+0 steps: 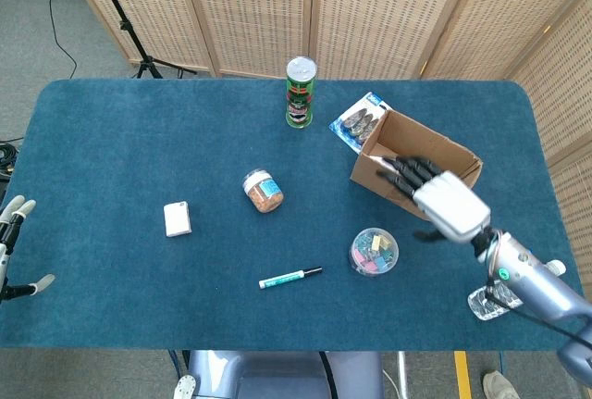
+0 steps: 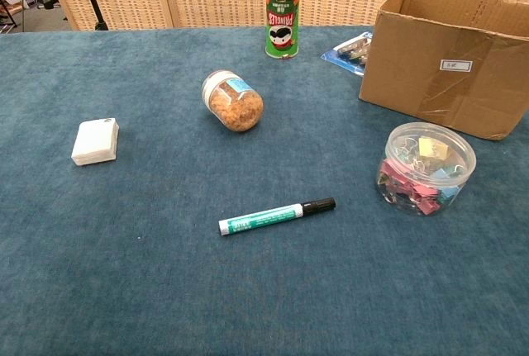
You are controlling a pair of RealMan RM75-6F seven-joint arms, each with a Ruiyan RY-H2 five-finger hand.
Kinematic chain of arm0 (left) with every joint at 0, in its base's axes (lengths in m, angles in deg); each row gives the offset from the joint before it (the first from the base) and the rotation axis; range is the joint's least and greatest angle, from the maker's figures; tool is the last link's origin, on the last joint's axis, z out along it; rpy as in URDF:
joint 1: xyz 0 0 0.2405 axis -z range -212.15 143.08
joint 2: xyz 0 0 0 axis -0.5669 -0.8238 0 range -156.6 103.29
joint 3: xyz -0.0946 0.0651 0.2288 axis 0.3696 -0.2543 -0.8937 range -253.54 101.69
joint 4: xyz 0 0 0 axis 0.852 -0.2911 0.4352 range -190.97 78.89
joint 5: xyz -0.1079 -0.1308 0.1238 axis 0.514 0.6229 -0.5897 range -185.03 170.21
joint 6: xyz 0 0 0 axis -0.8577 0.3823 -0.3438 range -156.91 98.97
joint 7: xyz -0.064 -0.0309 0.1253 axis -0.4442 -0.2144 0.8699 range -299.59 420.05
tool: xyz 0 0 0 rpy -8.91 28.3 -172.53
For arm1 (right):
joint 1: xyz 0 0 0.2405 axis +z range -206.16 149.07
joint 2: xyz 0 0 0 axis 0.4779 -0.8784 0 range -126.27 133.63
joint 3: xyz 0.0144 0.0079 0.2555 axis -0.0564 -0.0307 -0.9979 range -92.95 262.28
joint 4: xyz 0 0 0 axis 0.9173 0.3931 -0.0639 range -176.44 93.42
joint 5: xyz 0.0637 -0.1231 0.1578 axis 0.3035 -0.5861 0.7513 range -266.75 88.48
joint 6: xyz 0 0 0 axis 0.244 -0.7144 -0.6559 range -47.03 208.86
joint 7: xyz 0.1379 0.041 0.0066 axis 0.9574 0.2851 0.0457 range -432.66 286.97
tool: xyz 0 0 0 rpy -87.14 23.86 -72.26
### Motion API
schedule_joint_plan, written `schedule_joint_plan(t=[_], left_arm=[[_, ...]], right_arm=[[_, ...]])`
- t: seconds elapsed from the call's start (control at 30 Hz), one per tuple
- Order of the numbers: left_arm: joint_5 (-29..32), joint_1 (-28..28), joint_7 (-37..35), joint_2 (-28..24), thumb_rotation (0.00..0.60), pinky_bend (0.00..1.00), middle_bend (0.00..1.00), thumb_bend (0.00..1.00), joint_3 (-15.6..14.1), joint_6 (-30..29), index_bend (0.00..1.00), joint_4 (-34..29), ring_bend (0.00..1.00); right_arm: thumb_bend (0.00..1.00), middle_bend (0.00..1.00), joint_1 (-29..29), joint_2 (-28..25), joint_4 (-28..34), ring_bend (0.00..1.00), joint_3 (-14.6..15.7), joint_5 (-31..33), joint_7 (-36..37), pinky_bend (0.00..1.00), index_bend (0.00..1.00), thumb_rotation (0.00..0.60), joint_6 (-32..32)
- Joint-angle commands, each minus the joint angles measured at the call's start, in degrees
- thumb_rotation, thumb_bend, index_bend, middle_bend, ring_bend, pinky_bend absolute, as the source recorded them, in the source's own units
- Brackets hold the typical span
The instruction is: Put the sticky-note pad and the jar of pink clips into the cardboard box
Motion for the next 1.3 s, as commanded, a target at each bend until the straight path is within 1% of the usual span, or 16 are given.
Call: schedule_joint_plan(t=[0.03, 0.13, 0.23, 0.33, 0.43, 0.8, 0.87, 0.97, 1.0, 1.07, 1.1, 1.17, 1.2, 1.23, 1.3], left_arm=[[-0.1, 0.0, 0.1, 0.0, 0.6, 0.0, 0.0, 0.0, 0.0, 0.0, 0.0, 0.0, 0.0], [0.0, 0.0, 0.1, 0.1, 0.6, 0.0, 0.0, 0.0, 0.0, -0.1, 0.0, 0.0, 0.0], [0.3, 0.1, 0.1, 0.1, 0.6, 0.0, 0.0, 0.0, 0.1, 0.1, 0.0, 0.2, 0.0], [0.5, 0.2, 0.0, 0.1, 0.6, 0.0, 0.0, 0.0, 0.1, 0.3, 0.0, 0.3, 0.0], [0.7, 0.3, 0.1, 0.1, 0.6, 0.0, 0.0, 0.0, 0.2, 0.4, 0.0, 0.3, 0.0], [1.3, 0.5, 0.3, 0.2, 0.6, 0.0, 0.0, 0.0, 0.3, 0.9, 0.0, 0.4, 0.0], [1.4, 0.6, 0.4, 0.2, 0.6, 0.0, 0.0, 0.0, 0.3, 1.1, 0.0, 0.4, 0.0], [1.5, 0.6, 0.5, 0.2, 0.6, 0.0, 0.0, 0.0, 0.3, 1.1, 0.0, 0.4, 0.0], [1.6, 0.6, 0.5, 0.3, 0.6, 0.0, 0.0, 0.0, 0.3, 1.2, 0.0, 0.4, 0.0], [1.6, 0.6, 0.5, 0.3, 0.6, 0.0, 0.0, 0.0, 0.3, 1.3, 0.0, 0.3, 0.0], [1.5, 0.6, 0.5, 0.2, 0.6, 0.0, 0.0, 0.0, 0.3, 1.3, 0.0, 0.3, 0.0], [1.6, 0.6, 0.4, 0.2, 0.6, 0.0, 0.0, 0.0, 0.3, 1.3, 0.0, 0.3, 0.0], [1.6, 0.6, 0.4, 0.2, 0.6, 0.0, 0.0, 0.0, 0.3, 1.2, 0.0, 0.3, 0.0], [1.6, 0.6, 0.4, 0.2, 0.6, 0.0, 0.0, 0.0, 0.3, 1.2, 0.0, 0.3, 0.0], [1.6, 0.6, 0.3, 0.2, 0.6, 0.0, 0.0, 0.0, 0.3, 1.2, 0.0, 0.3, 0.0]], right_arm=[[0.0, 0.0, -2.1, 3.2, -3.0, 0.0, 5.0, -6.5, 1.4, 0.08, 0.0, 0.6, 2.0], [0.0, 0.0, -2.0, 6.9, -5.8, 0.0, 6.0, -8.4, -2.1, 0.08, 0.0, 0.6, 1.5], [0.0, 0.0, -1.5, 10.3, -7.8, 0.0, 6.3, -8.2, -5.1, 0.08, 0.0, 0.6, -0.3], [0.0, 0.0, -0.8, 13.1, -9.2, 0.0, 5.8, -6.8, -7.2, 0.08, 0.0, 0.6, -1.9], [0.0, 0.0, 0.7, 16.7, -10.7, 0.0, 4.6, -3.6, -8.5, 0.08, 0.0, 0.6, -4.9], [0.0, 0.0, 4.0, 21.8, -12.1, 0.0, 3.3, 3.3, -13.2, 0.08, 0.0, 0.6, -12.1], [0.0, 0.0, 4.7, 22.7, -12.6, 0.0, 3.5, 5.4, -14.3, 0.08, 0.0, 0.6, -14.6], [0.0, 0.0, 4.9, 23.5, -13.1, 0.0, 3.6, 6.5, -15.4, 0.08, 0.0, 0.6, -15.0], [0.0, 0.0, 4.9, 23.9, -13.4, 0.0, 3.7, 6.8, -15.7, 0.08, 0.02, 0.6, -14.9], [0.01, 0.05, 4.7, 25.1, -14.7, 0.0, 3.5, 6.8, -16.1, 0.1, 0.1, 0.6, -13.7], [0.05, 0.11, 4.5, 25.8, -15.6, 0.03, 3.6, 6.4, -15.8, 0.14, 0.18, 0.6, -12.5], [0.17, 0.29, 4.2, 26.8, -17.0, 0.16, 3.7, 5.3, -14.9, 0.28, 0.32, 0.6, -10.4], [0.22, 0.36, 4.0, 27.5, -18.1, 0.23, 3.9, 4.3, -13.7, 0.34, 0.37, 0.6, -8.5], [0.29, 0.44, 3.8, 27.9, -18.9, 0.32, 4.1, 3.5, -12.6, 0.42, 0.44, 0.6, -7.3], [0.39, 0.55, 3.6, 28.1, -20.0, 0.43, 4.7, 1.9, -9.8, 0.5, 0.53, 0.6, -4.9]])
